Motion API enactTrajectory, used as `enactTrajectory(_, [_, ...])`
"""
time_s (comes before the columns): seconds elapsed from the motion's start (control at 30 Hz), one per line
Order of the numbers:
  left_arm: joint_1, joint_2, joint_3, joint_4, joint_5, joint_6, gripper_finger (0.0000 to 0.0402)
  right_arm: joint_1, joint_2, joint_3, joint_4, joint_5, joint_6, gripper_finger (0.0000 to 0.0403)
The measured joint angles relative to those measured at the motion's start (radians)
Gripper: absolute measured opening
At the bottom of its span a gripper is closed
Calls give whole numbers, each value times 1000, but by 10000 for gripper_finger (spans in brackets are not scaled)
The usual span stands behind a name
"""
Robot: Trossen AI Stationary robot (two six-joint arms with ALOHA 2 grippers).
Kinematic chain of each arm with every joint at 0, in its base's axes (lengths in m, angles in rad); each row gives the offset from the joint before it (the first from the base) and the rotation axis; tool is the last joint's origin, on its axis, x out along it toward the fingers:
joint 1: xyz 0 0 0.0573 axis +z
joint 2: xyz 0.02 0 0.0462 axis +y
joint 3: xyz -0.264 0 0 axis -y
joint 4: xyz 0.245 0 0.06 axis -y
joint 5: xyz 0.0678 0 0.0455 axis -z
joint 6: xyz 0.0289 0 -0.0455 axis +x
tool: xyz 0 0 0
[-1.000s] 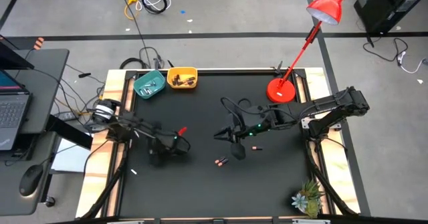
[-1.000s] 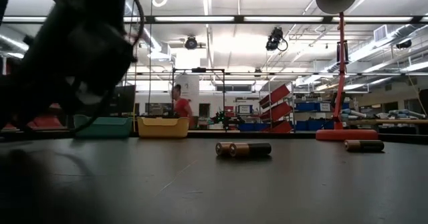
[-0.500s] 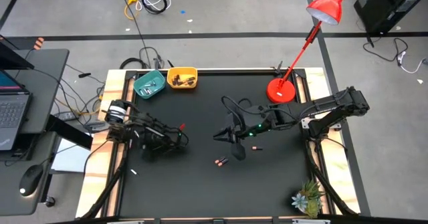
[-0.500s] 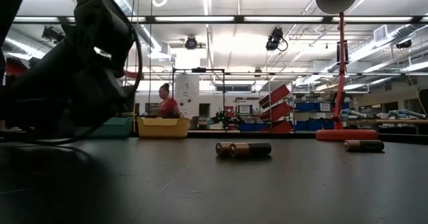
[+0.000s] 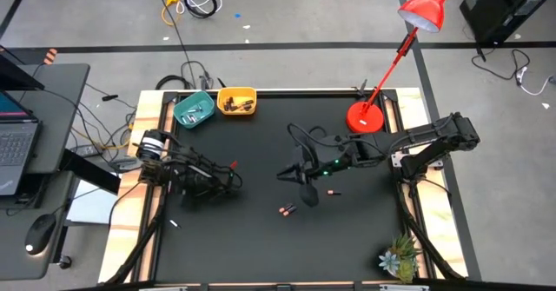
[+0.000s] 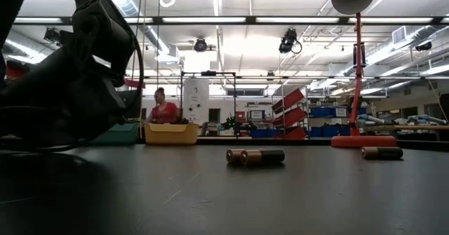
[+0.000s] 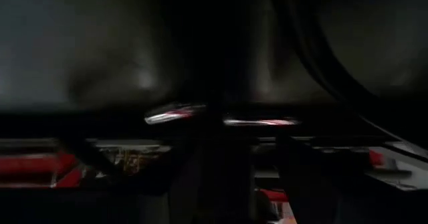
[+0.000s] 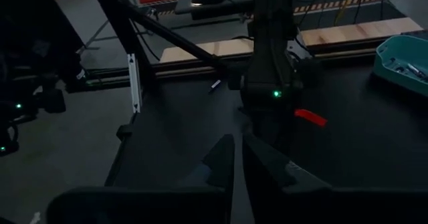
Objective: Sort batteries
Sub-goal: Put the top silver battery into the blue bin
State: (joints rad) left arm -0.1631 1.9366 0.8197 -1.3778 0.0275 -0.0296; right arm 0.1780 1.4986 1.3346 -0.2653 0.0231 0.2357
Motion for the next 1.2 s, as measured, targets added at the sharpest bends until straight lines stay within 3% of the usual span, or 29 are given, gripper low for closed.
enactTrajectory(0.2, [1, 0, 17, -1, -35, -26, 198, -2, 0, 0, 0, 0, -2, 41])
enactTrajectory(0.4, [-3, -33, 101, -23, 29, -99, 198, -3, 0, 0, 0, -7, 8, 41])
enactTrajectory(0.63, [-34, -377, 126, 208, -30, -388, 198, -6, 0, 0, -16, -17, 48, 41])
enactTrajectory(0.93, [-36, -731, 124, 214, -193, -771, 198, -53, 50, 0, -16, -126, 33, 41])
enactTrajectory(1.2, [-40, -919, 124, 174, -311, -922, 198, -57, 121, 0, 29, -142, 64, 41])
